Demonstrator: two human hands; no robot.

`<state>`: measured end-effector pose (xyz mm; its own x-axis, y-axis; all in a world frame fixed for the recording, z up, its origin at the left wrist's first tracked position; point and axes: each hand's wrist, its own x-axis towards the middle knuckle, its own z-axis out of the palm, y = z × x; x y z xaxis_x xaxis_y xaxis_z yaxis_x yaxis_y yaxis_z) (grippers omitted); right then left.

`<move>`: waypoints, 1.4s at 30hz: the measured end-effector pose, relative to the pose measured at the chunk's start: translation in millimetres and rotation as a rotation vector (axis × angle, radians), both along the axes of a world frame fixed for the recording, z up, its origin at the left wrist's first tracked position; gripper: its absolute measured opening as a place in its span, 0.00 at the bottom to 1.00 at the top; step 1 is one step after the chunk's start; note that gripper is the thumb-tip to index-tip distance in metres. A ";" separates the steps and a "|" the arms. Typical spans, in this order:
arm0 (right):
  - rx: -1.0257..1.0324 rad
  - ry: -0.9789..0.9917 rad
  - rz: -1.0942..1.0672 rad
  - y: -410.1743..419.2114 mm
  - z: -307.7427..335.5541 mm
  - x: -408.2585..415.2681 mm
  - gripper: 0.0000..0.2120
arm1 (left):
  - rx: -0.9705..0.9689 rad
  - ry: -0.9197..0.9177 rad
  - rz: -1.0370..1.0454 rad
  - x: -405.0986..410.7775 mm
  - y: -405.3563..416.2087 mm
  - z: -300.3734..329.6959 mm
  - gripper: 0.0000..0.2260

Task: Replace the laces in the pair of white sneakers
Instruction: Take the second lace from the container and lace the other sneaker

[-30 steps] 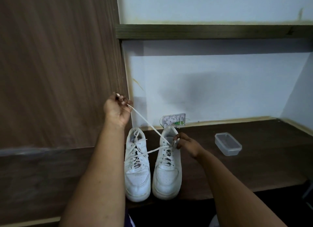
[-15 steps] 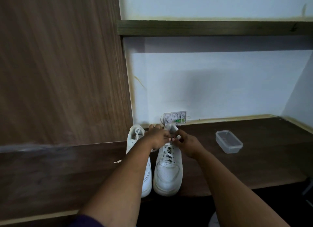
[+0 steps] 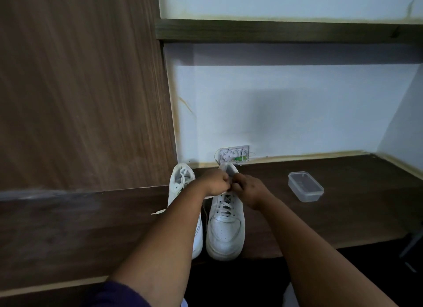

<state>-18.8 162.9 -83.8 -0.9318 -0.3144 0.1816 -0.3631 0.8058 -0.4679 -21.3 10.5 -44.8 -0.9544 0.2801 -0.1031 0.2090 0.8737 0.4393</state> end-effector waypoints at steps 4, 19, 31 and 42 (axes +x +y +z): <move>-0.004 -0.016 0.040 -1.3 7.1 2.9 0.10 | 0.155 -0.058 0.074 4.1 -7.7 -1.2 0.08; 0.120 -0.043 -0.029 -18.9 8.3 6.7 0.18 | 0.094 -0.011 0.068 -2.2 -36.2 4.9 0.10; -1.356 -0.332 -0.122 -24.4 49.1 22.2 0.14 | 0.470 -0.176 0.030 14.6 -31.0 22.9 0.08; -0.952 -0.144 -0.033 -22.8 46.7 34.0 0.14 | 0.594 -0.035 0.078 21.0 -11.8 42.3 0.23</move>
